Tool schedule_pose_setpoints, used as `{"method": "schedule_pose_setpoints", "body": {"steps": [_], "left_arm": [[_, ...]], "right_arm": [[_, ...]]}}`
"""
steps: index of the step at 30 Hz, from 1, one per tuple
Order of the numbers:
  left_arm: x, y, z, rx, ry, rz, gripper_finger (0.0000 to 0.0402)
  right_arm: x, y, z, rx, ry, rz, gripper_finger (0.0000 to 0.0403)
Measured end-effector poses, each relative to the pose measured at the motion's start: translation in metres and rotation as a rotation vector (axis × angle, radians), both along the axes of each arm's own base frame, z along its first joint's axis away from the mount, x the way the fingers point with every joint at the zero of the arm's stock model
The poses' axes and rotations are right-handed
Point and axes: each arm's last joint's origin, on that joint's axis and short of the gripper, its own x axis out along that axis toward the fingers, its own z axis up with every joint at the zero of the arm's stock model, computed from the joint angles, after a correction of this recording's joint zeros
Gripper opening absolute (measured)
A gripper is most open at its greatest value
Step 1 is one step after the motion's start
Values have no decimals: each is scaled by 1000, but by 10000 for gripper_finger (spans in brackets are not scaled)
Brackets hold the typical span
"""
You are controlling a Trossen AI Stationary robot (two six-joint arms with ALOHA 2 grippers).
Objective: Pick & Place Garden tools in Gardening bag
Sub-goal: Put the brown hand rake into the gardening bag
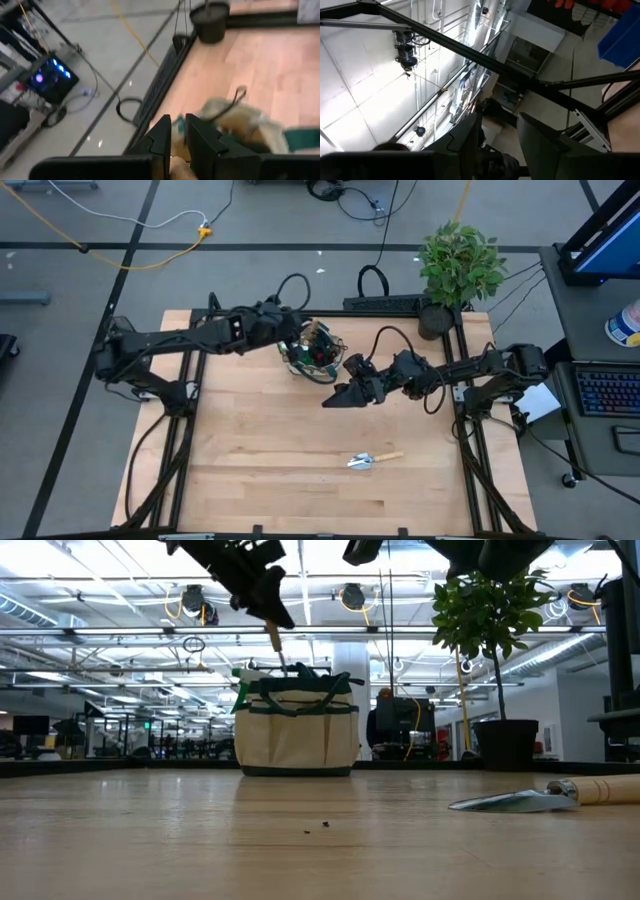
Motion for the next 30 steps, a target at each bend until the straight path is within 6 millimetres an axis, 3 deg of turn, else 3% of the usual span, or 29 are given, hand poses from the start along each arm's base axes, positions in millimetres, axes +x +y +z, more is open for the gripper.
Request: {"method": "schedule_pose_setpoints", "body": {"steps": [13,30], "left_arm": [[22,11,-37,-44,114,-55,49],[14,4,-26,-72,103,-157,49]], "right_arm": [[-1,0,1,-3,-14,0,130],[-1,-1,1,-9,-10,16,130]]}}
